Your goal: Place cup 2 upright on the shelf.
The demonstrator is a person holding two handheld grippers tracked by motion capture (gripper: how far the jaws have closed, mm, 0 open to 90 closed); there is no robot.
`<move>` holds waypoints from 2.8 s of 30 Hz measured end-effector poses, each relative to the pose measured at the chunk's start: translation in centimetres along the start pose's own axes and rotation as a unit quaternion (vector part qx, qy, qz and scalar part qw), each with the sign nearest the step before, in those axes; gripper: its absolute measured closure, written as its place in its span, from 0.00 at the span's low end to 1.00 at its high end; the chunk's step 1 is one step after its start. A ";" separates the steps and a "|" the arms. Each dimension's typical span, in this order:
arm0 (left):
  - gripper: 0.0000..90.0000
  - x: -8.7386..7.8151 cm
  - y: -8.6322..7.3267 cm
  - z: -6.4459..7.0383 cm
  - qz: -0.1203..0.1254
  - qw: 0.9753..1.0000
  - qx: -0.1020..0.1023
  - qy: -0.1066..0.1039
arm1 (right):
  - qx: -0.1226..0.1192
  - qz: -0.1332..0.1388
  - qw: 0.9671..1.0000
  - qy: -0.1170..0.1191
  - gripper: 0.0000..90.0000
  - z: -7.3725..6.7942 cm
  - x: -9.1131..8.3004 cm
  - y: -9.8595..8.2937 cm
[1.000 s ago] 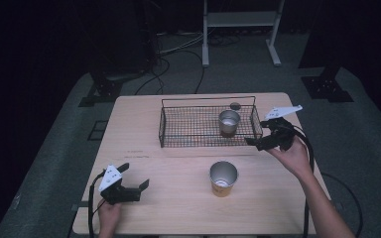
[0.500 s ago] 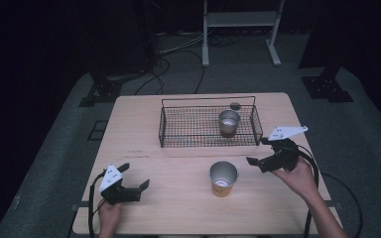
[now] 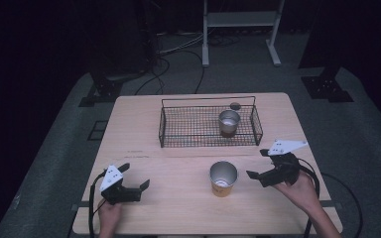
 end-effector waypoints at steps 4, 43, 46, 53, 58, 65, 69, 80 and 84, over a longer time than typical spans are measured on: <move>0.00 0.0 0.0 0.0 -0.003 1.000 -0.002 0.001 | -0.004 0.005 1.000 0.008 0.08 -0.7 0.0 -0.3; 0.00 0.0 0.0 0.1 -0.003 1.000 0.001 0.002 | -0.042 -0.013 0.998 0.046 0.02 -5.9 3.5 -0.6; 0.00 0.0 0.0 0.0 -0.003 1.000 0.000 0.002 | -0.041 -0.012 0.998 0.048 0.01 -5.9 3.9 -0.6; 0.00 0.0 0.0 0.1 -0.002 1.000 0.001 0.002 | -0.037 -0.010 0.998 0.047 0.01 -5.7 4.4 -0.4; 0.00 0.0 0.0 0.1 -0.002 1.000 0.001 0.002 | -0.036 -0.012 0.998 0.045 0.01 -5.5 4.7 -0.1; 0.00 0.0 0.0 0.1 -0.002 1.000 0.001 0.002 | -0.038 -0.018 0.998 0.046 0.01 -5.6 5.3 0.1; 0.00 0.0 0.0 0.1 -0.001 1.000 0.000 0.002 | -0.043 -0.022 0.998 0.046 0.01 -5.7 5.7 0.4; 0.00 0.0 0.0 0.1 -0.001 1.000 0.000 0.001 | -0.044 -0.031 0.997 0.053 0.01 -5.7 6.8 0.9; 0.00 0.0 0.0 0.1 -0.001 1.000 0.001 0.002 | -0.051 -0.036 0.997 0.054 0.01 -5.8 7.1 1.1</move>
Point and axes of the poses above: each handheld gripper's, and its own axes: x roughly forward along the jaws, y roughly out of its top, z roughly to its right, the point moved 5 cm from there along x, roughly forward along the jaws, and after that the axes turned 11 degrees about y, right-handed, at the moved point
